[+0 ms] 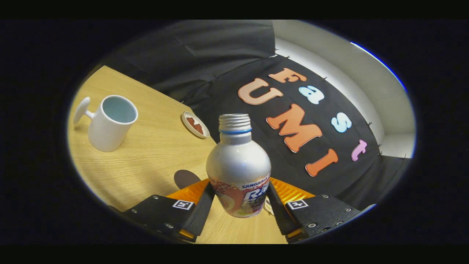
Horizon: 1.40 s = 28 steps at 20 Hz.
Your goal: Take the bottle from table, then pour the juice into the cup, finally place the bottle on the coaster
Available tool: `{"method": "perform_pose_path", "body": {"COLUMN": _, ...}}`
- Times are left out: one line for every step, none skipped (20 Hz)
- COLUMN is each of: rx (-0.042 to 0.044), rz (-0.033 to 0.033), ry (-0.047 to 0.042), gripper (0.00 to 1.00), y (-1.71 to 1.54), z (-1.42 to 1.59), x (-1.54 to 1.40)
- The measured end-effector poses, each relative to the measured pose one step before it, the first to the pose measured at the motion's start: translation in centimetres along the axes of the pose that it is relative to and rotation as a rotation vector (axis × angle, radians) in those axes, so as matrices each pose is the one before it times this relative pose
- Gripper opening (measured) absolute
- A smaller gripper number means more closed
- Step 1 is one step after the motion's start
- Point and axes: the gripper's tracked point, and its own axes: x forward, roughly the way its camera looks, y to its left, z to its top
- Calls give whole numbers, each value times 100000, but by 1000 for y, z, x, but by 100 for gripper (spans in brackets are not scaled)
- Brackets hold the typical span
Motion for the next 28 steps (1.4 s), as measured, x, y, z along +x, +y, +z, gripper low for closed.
{"method": "perform_pose_path", "body": {"rx": -3122, "rz": -671, "ry": -717, "gripper": 78, "y": -21, "z": 564, "x": 178}}
{"method": "perform_pose_path", "body": {"rx": -3074, "rz": -681, "ry": -666, "gripper": 77, "y": -27, "z": 352, "x": 233}}
{"method": "perform_pose_path", "body": {"rx": -2765, "rz": -688, "ry": -889, "gripper": 78, "y": -182, "z": 493, "x": 414}}
{"method": "perform_pose_path", "body": {"rx": -2693, "rz": -328, "ry": -713, "gripper": 78, "y": -131, "z": 508, "x": 250}}
{"method": "perform_pose_path", "body": {"rx": -2407, "rz": -676, "ry": -798, "gripper": 77, "y": -22, "z": 412, "x": 241}}
{"method": "perform_pose_path", "body": {"rx": -2653, "rz": -886, "ry": -1183, "gripper": 77, "y": -127, "z": 640, "x": 93}}
{"method": "perform_pose_path", "body": {"rx": -2819, "rz": -1089, "ry": -915, "gripper": 77, "y": -229, "z": 347, "x": 102}}
{"method": "perform_pose_path", "body": {"rx": -3275, "rz": -1097, "ry": -1364, "gripper": 77, "y": -138, "z": 528, "x": 87}}
{"method": "perform_pose_path", "body": {"rx": -3521, "rz": -1281, "ry": -1338, "gripper": 77, "y": -93, "z": 488, "x": 61}}
{"method": "perform_pose_path", "body": {"rx": -3703, "rz": -1114, "ry": -1080, "gripper": 77, "y": -56, "z": 448, "x": 69}}
{"method": "perform_pose_path", "body": {"rx": -3062, "rz": -734, "ry": -984, "gripper": 77, "y": -29, "z": 187, "x": 289}}
{"method": "perform_pose_path", "body": {"rx": -2248, "rz": 33, "ry": -646, "gripper": 77, "y": 165, "z": 276, "x": -118}}
{"method": "perform_pose_path", "body": {"rx": -1532, "rz": 18, "ry": -798, "gripper": 77, "y": 117, "z": 135, "x": 94}}
{"method": "perform_pose_path", "body": {"rx": -1743, "rz": -271, "ry": -490, "gripper": 77, "y": -21, "z": 90, "x": -113}}
{"method": "perform_pose_path", "body": {"rx": -2201, "rz": -433, "ry": -813, "gripper": 77, "y": -50, "z": 326, "x": -6}}
{"method": "perform_pose_path", "body": {"rx": -2221, "rz": -672, "ry": -691, "gripper": 77, "y": -33, "z": 220, "x": 80}}
{"method": "perform_pose_path", "body": {"rx": -2291, "rz": -197, "ry": -970, "gripper": 77, "y": 111, "z": 290, "x": 81}}
{"method": "perform_pose_path", "body": {"rx": -2248, "rz": -341, "ry": -1009, "gripper": 77, "y": 164, "z": 372, "x": -3}}
{"method": "perform_pose_path", "body": {"rx": -2277, "rz": -253, "ry": -1153, "gripper": 77, "y": 123, "z": 316, "x": 77}}
{"method": "perform_pose_path", "body": {"rx": -1890, "rz": -80, "ry": -705, "gripper": 77, "y": 254, "z": -103, "x": 269}}
{"method": "perform_pose_path", "body": {"rx": -1608, "rz": 76, "ry": -578, "gripper": 77, "y": 99, "z": 148, "x": -81}}
{"method": "perform_pose_path", "body": {"rx": -1265, "rz": -200, "ry": -266, "gripper": 77, "y": 4, "z": 141, "x": 53}}
{"method": "perform_pose_path", "body": {"rx": -1142, "rz": -148, "ry": -503, "gripper": 77, "y": 29, "z": 114, "x": -31}}
{"method": "perform_pose_path", "body": {"rx": -1280, "rz": -383, "ry": -480, "gripper": 77, "y": -16, "z": 8, "x": 108}}
{"method": "perform_pose_path", "body": {"rx": -1775, "rz": -514, "ry": -795, "gripper": 77, "y": -52, "z": 157, "x": -5}}
{"method": "perform_pose_path", "body": {"rx": -1754, "rz": -504, "ry": -734, "gripper": 77, "y": -86, "z": 198, "x": 20}}
{"method": "perform_pose_path", "body": {"rx": -1417, "rz": -150, "ry": -615, "gripper": 77, "y": 71, "z": 116, "x": 11}}
{"method": "perform_pose_path", "body": {"rx": -814, "rz": 177, "ry": -498, "gripper": 77, "y": 134, "z": 82, "x": 186}}
